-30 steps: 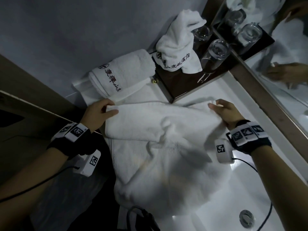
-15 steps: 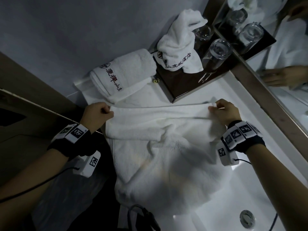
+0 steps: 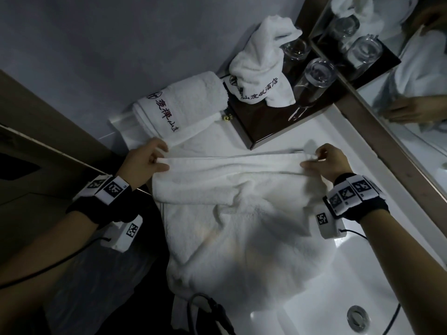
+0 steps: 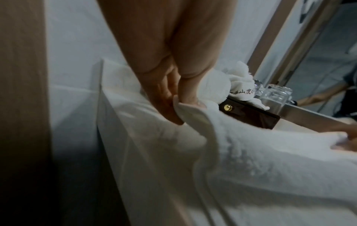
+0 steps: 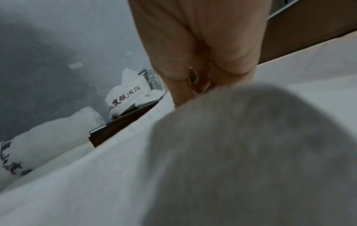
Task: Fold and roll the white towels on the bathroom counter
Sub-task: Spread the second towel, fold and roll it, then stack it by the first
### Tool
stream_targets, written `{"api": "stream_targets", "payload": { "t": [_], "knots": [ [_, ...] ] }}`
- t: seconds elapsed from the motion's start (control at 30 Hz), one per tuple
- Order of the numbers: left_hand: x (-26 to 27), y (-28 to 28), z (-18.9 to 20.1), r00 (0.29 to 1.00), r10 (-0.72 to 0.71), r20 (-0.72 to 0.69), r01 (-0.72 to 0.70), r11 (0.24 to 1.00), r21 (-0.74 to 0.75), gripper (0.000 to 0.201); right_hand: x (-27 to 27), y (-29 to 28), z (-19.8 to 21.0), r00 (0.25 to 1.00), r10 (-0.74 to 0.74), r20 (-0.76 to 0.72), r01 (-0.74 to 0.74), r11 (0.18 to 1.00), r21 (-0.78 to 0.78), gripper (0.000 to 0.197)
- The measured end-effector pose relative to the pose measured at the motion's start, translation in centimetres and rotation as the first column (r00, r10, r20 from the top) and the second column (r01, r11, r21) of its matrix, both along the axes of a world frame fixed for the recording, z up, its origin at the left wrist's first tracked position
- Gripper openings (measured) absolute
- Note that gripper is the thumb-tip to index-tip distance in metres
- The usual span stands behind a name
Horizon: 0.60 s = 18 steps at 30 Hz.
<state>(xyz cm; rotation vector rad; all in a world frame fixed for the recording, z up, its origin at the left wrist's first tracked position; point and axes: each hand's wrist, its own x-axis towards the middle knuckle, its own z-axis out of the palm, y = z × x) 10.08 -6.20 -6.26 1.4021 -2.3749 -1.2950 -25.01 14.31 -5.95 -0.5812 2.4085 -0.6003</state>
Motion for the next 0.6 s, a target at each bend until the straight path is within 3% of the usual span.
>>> {"api": "stream_targets", "payload": {
  "t": [0.1,0.23,0.33,0.43,0.6],
  "knots": [
    [0.4,-0.2,1.4,0.993,-0.117,-0.016,0.114,0.987,-0.117,0.029,-0.4,0.3,0.6,0.999,0.027,0.033,-0.024,0.998,-0.062,0.032],
    [0.0,-0.2,3.5,0.975,-0.221,0.037,0.219,0.906,-0.363,0.023,-0.2,0.4,1.9,0.976,0.167,-0.14,-0.18,0.98,-0.084,0.016],
    [-0.3,-0.3,4.7,0.99,-0.14,0.017,0.136,0.91,-0.392,0.018,0.0,0.4,3.2,0.996,0.089,0.021,-0.079,0.954,-0.291,0.019],
    [-0.4,-0.2,5.4,0.998,-0.025,-0.056,0.007,0.956,-0.294,0.017,0.3,0.4,4.0,0.976,0.071,0.203,0.014,0.921,-0.389,0.017],
    [-0.1,0.2,6.5,0.978,0.15,-0.145,-0.143,0.988,0.059,0.021,0.5,0.3,4.7,0.979,0.083,0.185,0.011,0.89,-0.455,0.014]
  ]
}}
